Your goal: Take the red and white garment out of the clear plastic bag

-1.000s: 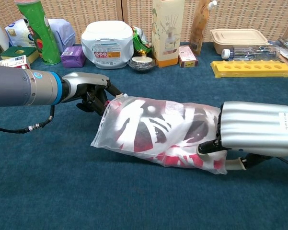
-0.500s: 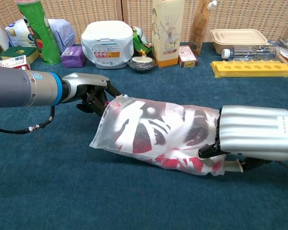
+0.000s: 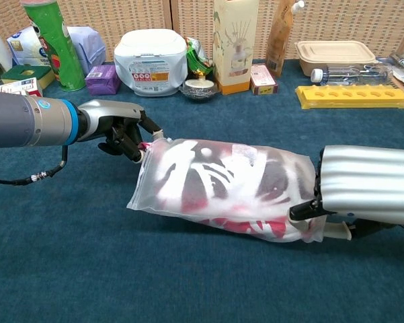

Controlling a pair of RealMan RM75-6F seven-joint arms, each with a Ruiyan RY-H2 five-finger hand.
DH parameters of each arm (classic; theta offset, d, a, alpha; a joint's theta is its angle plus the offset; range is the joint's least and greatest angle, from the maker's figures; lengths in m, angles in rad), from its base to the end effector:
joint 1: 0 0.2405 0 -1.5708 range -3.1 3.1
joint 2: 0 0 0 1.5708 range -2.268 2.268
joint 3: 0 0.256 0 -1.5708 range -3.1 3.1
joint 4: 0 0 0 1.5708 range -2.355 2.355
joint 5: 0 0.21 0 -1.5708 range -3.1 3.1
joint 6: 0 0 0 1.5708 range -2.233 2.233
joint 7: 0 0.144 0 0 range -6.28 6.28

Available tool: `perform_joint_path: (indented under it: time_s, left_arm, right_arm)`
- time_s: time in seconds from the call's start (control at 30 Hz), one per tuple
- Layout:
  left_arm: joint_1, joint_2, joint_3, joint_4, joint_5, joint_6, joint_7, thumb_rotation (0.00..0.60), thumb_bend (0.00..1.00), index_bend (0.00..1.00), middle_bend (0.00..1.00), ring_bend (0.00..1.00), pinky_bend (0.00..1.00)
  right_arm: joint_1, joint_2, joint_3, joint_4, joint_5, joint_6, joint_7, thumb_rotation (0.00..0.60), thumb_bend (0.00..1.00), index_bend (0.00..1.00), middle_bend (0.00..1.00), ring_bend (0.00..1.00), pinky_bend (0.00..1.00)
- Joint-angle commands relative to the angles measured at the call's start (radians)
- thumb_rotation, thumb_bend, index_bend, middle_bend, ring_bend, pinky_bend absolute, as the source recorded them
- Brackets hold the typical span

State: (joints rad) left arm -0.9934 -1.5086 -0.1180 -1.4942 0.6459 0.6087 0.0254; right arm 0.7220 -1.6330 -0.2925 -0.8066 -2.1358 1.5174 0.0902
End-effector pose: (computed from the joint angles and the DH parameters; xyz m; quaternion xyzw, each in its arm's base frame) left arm -0.1265 0.3538 -0.0514 -0.6811 -0.6227 -0.2815 0.2627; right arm -0.2152 -0.2636 -0.0174 0.8973 0.0246 0.4119 0.1569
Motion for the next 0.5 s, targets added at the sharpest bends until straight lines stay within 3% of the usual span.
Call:
perform_joint_path:
  time_s: [0.03, 0.5]
  left_arm:
    - [0.004, 0.007, 0.0, 0.002, 0.003, -0.001, -0.004, 0.6, 0.48, 0.76, 1.0, 1.0, 0.94]
    - [0.042, 0.083, -0.009, -0.034, 0.063, -0.009, -0.04, 0.6, 0.48, 0.76, 1.0, 1.0, 0.94]
  right_arm:
    - [-0.004, 0.012, -0.004, -0.008, 0.003, 0.001, -0.003, 0.6, 0.54, 0.77, 0.98, 1.0, 1.0]
    - [-0.016, 0.054, -0.008, -0.034, 0.022, -0.019, -0.018, 0.6, 0.55, 0.78, 0.99, 1.0, 1.0]
